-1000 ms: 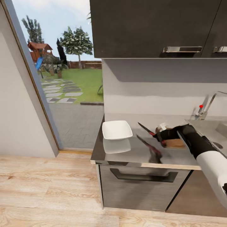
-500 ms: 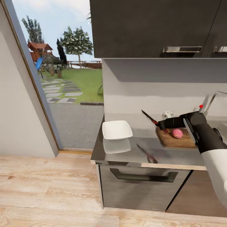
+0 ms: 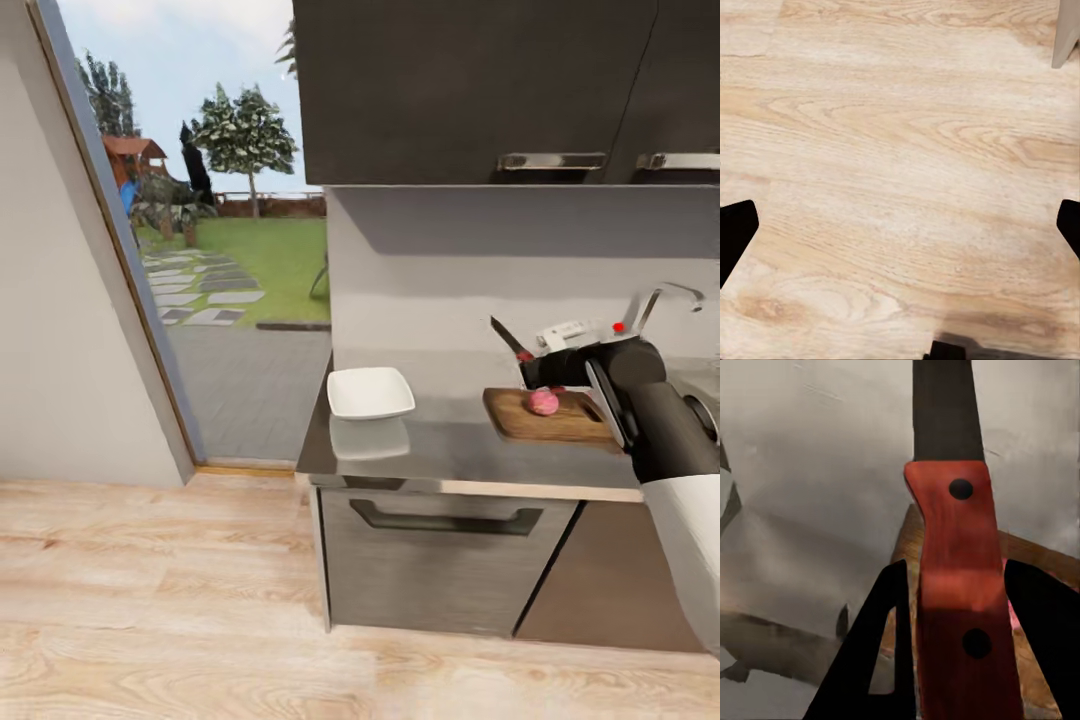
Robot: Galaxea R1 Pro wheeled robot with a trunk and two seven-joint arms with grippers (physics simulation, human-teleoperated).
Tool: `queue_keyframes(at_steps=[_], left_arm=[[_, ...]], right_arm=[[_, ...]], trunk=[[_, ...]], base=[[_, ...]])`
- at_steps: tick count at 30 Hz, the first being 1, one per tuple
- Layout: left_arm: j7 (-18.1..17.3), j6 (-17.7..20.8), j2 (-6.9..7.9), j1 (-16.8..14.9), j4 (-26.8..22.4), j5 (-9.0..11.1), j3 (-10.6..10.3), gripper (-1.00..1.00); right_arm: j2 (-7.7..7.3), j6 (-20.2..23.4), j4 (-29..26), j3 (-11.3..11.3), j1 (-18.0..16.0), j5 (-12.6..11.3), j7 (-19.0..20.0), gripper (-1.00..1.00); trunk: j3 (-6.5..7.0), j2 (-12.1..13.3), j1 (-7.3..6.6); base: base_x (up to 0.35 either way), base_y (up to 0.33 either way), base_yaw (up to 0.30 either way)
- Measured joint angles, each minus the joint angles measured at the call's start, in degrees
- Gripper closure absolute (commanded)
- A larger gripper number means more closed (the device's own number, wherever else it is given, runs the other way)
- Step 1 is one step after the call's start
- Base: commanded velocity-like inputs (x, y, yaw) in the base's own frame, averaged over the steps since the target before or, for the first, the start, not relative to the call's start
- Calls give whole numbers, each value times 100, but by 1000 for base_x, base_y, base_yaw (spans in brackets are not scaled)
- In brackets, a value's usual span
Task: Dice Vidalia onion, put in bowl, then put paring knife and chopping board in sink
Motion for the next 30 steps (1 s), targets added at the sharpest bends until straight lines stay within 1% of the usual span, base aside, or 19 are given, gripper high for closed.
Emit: queue_keyframes(at_steps=[3,5,6,7,9,10,11,12,16,17,18,19,22,23,24,25,28,29,30], left_arm=[[-1,1,-4,0,1,-1,-1,-100],[1,1,-7,-1,1,0,-1,-100],[-1,2,-7,-1,2,-1,-3,-100],[-2,1,-8,-1,4,-1,-2,-100],[-2,3,-5,-3,2,-1,-1,-100],[-2,3,-6,-1,1,-1,-1,-100],[-1,6,-6,-2,1,-1,-1,-100],[-1,4,-7,1,1,-1,-1,-100],[-1,8,-12,0,0,-1,-4,-100],[-1,9,-17,-1,1,-1,-8,-100],[-1,9,-20,0,0,-1,-8,-100],[-1,9,-31,-2,2,-2,-10,-100],[-2,59,-47,1,5,0,-9,-100],[-2,121,-50,-2,4,0,-9,-100],[-3,157,-50,-1,2,0,-9,-100],[-3,189,-51,1,1,0,-10,-100],[-3,224,-52,-1,-1,-2,-9,-100],[-3,236,-52,0,-2,-1,-9,-100],[-3,240,-52,-1,-2,-3,-9,-100]], right_arm=[[17,-26,-1,13,0,46,-787,100],[27,-138,-2,39,0,87,-1238,100],[35,-241,-2,117,0,153,-1506,100],[43,-308,-6,276,0,246,-1708,100],[48,-353,-22,542,0,427,-1886,100],[49,-361,-32,602,0,486,-1918,100],[50,-376,-64,737,0,655,-1974,100],[55,-396,-110,819,0,817,-2004,100],[59,-441,-236,950,1,1025,-2064,100],[67,-457,-262,1181,1,1152,-2226,100],[69,-461,-267,1272,1,1208,-2290,100],[73,-474,-268,1461,2,1280,-2438,100],[80,-647,-262,2004,2,1453,-3036,100],[88,-778,-255,2194,2,1482,-3321,100],[103,-835,-240,2312,2,1477,-3469,100],[144,-890,-223,2510,3,1468,-3605,100],[194,-938,-194,2913,2,1482,-3771,100],[203,-960,-181,3054,2,1482,-3928,100],[204,-971,-177,3090,2,1486,-3998,100]], trunk=[[0,0,0],[0,0,0],[0,-1,0],[0,0,0],[0,0,0],[0,0,0],[0,0,0],[0,0,0],[0,0,0],[0,0,-1],[0,0,-2],[0,-1,-2],[0,-1,-3],[0,0,-4],[0,-1,-4],[0,-1,-4],[0,-1,-4],[0,-1,-4],[0,-1,-4]], base=[[-337,0,0],[-337,0,0],[-337,0,0],[-337,0,0],[-337,0,0],[-337,0,0],[-337,0,0],[-337,0,0],[-285,0,0],[-136,0,0],[-87,-8,0],[-56,-42,0],[-5,-145,0],[62,-241,0],[85,-266,0],[93,-275,0],[103,-287,0],[110,-293,0],[115,-294,0]])
